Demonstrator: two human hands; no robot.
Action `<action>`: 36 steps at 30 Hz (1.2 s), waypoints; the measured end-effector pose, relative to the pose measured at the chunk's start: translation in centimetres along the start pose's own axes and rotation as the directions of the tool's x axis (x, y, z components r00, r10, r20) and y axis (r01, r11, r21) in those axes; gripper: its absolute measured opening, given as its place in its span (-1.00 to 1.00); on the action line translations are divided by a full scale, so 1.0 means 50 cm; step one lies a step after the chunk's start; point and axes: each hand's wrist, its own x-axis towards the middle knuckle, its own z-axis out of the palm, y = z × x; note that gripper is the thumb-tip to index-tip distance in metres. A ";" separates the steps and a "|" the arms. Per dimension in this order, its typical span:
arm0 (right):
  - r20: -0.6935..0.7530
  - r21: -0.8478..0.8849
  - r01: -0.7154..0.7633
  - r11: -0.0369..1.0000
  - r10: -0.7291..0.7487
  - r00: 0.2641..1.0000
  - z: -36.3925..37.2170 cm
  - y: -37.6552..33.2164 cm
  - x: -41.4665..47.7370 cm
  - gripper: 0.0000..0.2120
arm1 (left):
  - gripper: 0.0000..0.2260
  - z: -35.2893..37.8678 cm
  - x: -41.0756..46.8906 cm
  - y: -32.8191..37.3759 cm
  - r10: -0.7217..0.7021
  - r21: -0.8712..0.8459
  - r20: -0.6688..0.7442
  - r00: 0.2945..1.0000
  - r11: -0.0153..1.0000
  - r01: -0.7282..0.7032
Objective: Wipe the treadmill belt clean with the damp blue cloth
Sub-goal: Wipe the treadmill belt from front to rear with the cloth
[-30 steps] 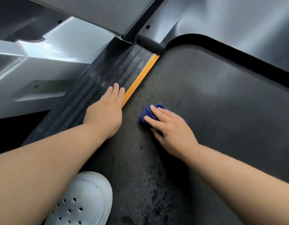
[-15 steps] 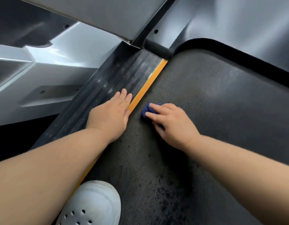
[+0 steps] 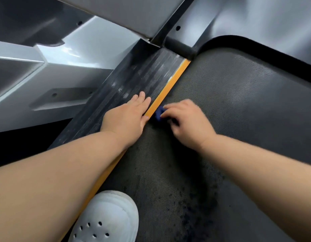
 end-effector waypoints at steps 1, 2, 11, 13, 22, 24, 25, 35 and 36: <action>-0.086 -0.028 -0.066 0.997 0.063 0.994 -0.011 0.029 0.025 -0.74 | -0.52 0.001 0.000 -0.001 0.008 -0.003 0.002 1.000 1.000 -0.008; -0.181 -0.025 -0.198 0.980 0.191 0.965 -0.028 0.061 0.055 -0.70 | -0.52 0.001 0.001 -0.002 0.013 -0.005 -0.001 1.000 1.000 -0.013; 0.052 0.130 -0.368 0.921 0.364 0.930 -0.003 -0.051 -0.008 -0.68 | -0.51 -0.007 0.001 0.007 -0.024 0.019 0.037 0.999 1.000 0.024; 0.178 0.177 -0.285 0.942 0.254 0.951 0.009 -0.087 -0.039 -0.67 | -0.51 -0.011 0.001 0.006 -0.028 0.009 0.041 0.999 1.000 0.028; -0.239 0.135 -0.517 0.845 0.534 0.811 -0.022 0.060 0.072 -0.76 | -0.52 -0.017 -0.001 -0.003 0.027 0.003 0.044 0.999 1.000 -0.027; -0.183 0.122 -0.457 0.881 0.472 0.862 0.000 0.006 0.036 -0.77 | -0.50 -0.026 -0.005 -0.009 0.058 0.009 0.089 0.994 0.998 -0.059; -0.150 0.135 -0.399 0.907 0.416 0.897 0.012 -0.026 0.012 -0.76 | -0.48 -0.030 -0.007 -0.011 0.067 0.026 0.115 0.991 0.997 -0.071; -0.194 0.067 -0.286 0.956 0.293 0.936 -0.026 0.028 0.016 -0.72 | -0.24 -0.019 -0.070 0.009 -0.198 0.070 0.269 0.943 0.980 0.186; -0.224 0.068 -0.367 0.928 0.373 0.900 -0.032 0.040 0.020 -0.72 | -0.20 -0.018 -0.068 0.008 -0.196 0.071 0.297 0.935 0.981 0.183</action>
